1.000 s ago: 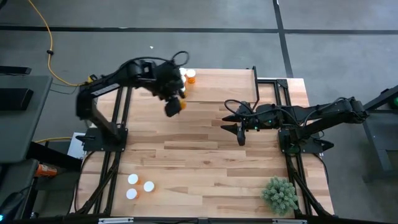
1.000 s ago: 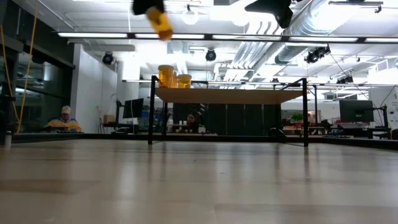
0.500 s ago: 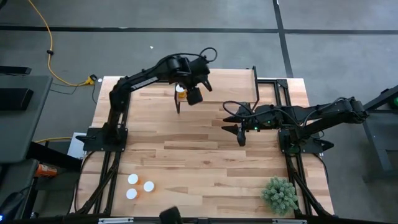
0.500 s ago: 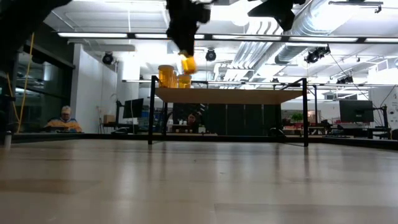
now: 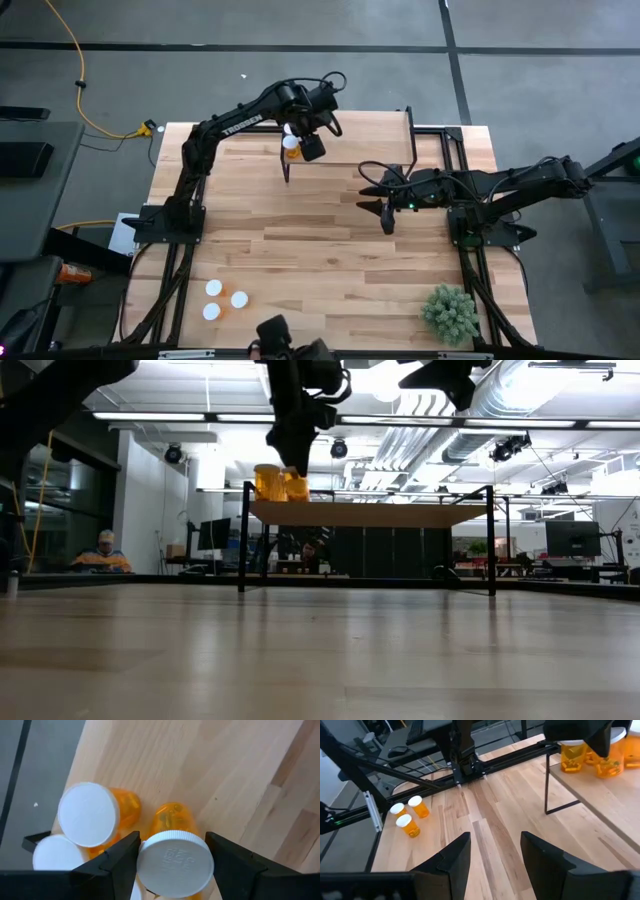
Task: Pick and place medicine bottles onto shelf by color
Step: Put the orange pill bottle on the shelf aligned with the other orange pill bottle
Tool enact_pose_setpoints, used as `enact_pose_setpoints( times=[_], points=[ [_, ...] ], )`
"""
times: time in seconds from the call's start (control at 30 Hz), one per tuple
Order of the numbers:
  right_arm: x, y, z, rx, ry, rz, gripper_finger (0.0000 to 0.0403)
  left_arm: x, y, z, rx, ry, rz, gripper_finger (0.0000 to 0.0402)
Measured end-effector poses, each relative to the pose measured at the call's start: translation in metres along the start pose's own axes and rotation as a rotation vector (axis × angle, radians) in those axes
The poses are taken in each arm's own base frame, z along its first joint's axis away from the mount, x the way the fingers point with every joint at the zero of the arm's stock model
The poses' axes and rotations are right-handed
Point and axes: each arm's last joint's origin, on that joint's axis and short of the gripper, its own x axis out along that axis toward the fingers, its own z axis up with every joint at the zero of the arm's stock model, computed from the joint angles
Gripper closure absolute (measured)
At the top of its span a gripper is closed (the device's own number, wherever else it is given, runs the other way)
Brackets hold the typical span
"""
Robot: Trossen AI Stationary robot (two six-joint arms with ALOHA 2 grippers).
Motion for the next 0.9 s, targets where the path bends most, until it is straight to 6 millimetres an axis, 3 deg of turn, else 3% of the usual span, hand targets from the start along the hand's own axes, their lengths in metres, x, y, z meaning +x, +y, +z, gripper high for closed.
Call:
enact_pose_setpoints(
  times=[0.63, 0.9],
  points=[
    [0.0, -0.0007, 0.0003, 0.008, -0.009, -0.023, 0.024, -0.0002, 0.0002, 0.0036, 0.036, -0.039, -0.002, 0.0191],
    [0.0, -0.0007, 0.0003, 0.008, -0.009, -0.023, 0.024, -0.0002, 0.0002, 0.0036, 0.036, -0.038, -0.002, 0.0154]
  ],
)
